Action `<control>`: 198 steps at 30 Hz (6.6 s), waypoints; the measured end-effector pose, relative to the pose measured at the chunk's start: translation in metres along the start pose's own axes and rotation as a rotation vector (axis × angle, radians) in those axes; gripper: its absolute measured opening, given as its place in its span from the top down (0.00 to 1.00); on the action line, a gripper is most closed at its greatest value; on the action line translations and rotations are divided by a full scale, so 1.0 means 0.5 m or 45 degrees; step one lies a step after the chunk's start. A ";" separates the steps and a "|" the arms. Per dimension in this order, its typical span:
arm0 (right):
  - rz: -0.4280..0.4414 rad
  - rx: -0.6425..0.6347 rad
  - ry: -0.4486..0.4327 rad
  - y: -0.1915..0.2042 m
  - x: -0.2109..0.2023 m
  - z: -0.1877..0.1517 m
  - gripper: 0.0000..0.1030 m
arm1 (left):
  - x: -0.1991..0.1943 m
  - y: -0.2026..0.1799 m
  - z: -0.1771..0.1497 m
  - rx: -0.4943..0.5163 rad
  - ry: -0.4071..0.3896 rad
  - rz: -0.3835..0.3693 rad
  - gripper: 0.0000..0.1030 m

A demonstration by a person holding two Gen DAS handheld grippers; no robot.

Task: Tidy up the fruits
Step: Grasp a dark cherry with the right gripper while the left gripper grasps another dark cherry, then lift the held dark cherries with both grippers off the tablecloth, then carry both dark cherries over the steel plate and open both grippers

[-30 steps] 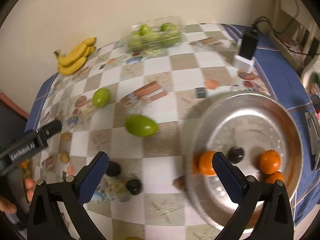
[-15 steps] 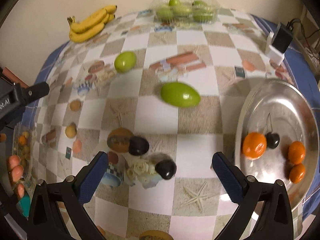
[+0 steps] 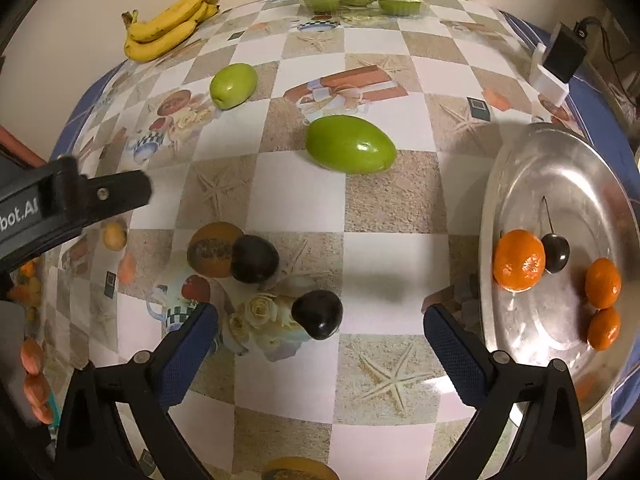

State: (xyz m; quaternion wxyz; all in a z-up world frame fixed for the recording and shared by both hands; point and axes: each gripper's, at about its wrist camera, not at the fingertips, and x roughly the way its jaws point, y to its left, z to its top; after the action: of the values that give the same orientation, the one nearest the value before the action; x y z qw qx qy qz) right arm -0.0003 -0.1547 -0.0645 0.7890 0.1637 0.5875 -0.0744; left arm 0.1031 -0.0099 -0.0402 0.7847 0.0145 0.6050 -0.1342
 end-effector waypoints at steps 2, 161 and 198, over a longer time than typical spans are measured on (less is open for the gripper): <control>0.011 -0.009 0.009 0.002 0.003 -0.001 0.29 | 0.006 -0.008 -0.002 0.006 0.019 -0.029 0.01; -0.267 0.538 -0.280 -0.386 -0.147 0.051 0.72 | 0.005 -0.463 -0.062 0.599 -0.151 -0.292 0.70; -0.250 0.574 -0.192 -0.427 -0.105 0.059 0.69 | 0.055 -0.522 -0.071 0.710 -0.101 -0.192 0.68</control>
State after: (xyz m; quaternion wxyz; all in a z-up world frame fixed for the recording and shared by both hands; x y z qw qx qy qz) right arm -0.0555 -0.3684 -0.0437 0.7631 0.2715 0.5086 -0.2919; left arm 0.0161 -0.2600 -0.0393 0.7613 0.1793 0.5129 -0.3538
